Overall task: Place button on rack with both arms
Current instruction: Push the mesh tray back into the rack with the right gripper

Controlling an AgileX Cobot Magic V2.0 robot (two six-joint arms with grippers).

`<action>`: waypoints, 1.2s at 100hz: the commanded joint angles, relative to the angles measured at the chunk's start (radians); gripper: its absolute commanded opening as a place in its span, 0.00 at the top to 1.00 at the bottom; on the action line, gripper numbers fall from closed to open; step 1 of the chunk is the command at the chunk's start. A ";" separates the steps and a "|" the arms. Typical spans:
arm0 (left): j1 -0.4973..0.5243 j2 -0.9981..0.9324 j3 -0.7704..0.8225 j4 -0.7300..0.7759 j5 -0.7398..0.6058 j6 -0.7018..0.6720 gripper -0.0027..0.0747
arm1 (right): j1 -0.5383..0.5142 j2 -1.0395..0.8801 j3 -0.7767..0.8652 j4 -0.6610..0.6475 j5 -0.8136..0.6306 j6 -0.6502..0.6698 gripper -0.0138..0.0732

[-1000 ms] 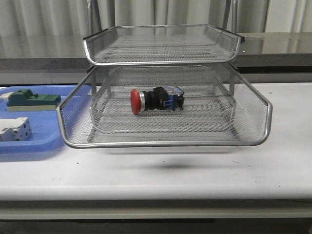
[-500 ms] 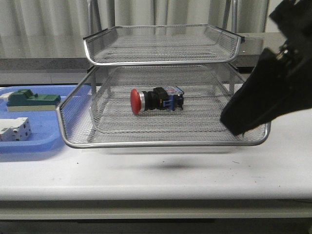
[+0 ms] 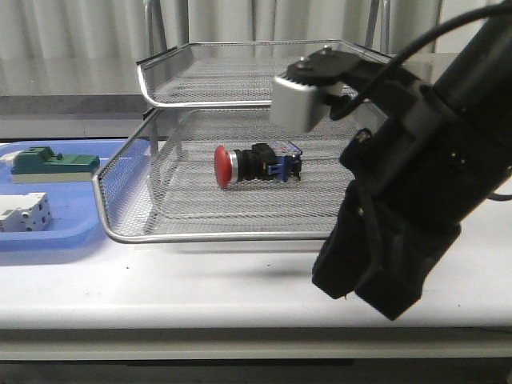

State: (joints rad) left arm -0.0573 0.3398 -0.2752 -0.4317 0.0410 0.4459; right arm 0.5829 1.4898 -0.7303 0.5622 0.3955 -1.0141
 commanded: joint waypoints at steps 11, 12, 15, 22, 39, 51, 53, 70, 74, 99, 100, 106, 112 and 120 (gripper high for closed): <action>0.003 0.005 -0.028 -0.010 -0.066 -0.008 0.99 | 0.003 0.009 -0.036 -0.006 -0.097 -0.010 0.91; 0.003 0.005 -0.028 -0.010 -0.066 -0.008 0.99 | 0.003 0.009 -0.036 -0.008 -0.105 -0.010 0.91; 0.003 0.005 -0.028 -0.010 -0.066 -0.008 0.99 | 0.002 0.011 -0.036 -0.012 -0.124 -0.010 0.91; 0.003 0.005 -0.028 -0.010 -0.066 -0.008 0.99 | 0.000 0.018 -0.036 -0.020 -0.155 -0.010 0.91; 0.003 0.005 -0.028 -0.010 -0.066 -0.008 0.99 | -0.024 0.060 -0.065 -0.034 -0.172 -0.010 0.91; 0.003 0.005 -0.028 -0.010 -0.066 -0.008 0.99 | -0.046 0.104 -0.122 -0.040 -0.172 -0.010 0.91; 0.003 0.005 -0.028 -0.010 -0.066 -0.008 0.99 | -0.051 0.111 -0.134 -0.041 -0.172 -0.010 0.91; 0.003 0.005 -0.028 -0.010 -0.066 -0.008 0.99 | -0.091 0.168 -0.236 -0.045 -0.169 -0.010 0.91; 0.003 0.005 -0.028 -0.010 -0.066 -0.008 0.99 | -0.103 0.180 -0.259 -0.045 -0.160 -0.010 0.91; 0.003 0.005 -0.028 -0.010 -0.066 -0.008 0.99 | -0.133 0.212 -0.329 -0.046 -0.097 -0.010 0.91; 0.003 0.005 -0.028 -0.010 -0.066 -0.008 0.99 | -0.133 0.211 -0.329 -0.046 -0.097 -0.007 0.91; 0.003 0.005 -0.028 -0.010 -0.066 -0.008 0.99 | -0.133 0.208 -0.329 -0.045 -0.074 -0.004 0.91; 0.003 0.005 -0.028 -0.010 -0.066 -0.008 0.99 | -0.133 0.206 -0.329 -0.045 -0.039 0.012 0.91; 0.003 0.005 -0.028 -0.010 -0.066 -0.008 0.99 | -0.133 0.195 -0.329 -0.045 0.022 0.063 0.91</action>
State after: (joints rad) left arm -0.0557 0.3398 -0.2752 -0.4317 0.0410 0.4459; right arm 0.4589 1.7412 -1.0302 0.5145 0.3777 -0.9943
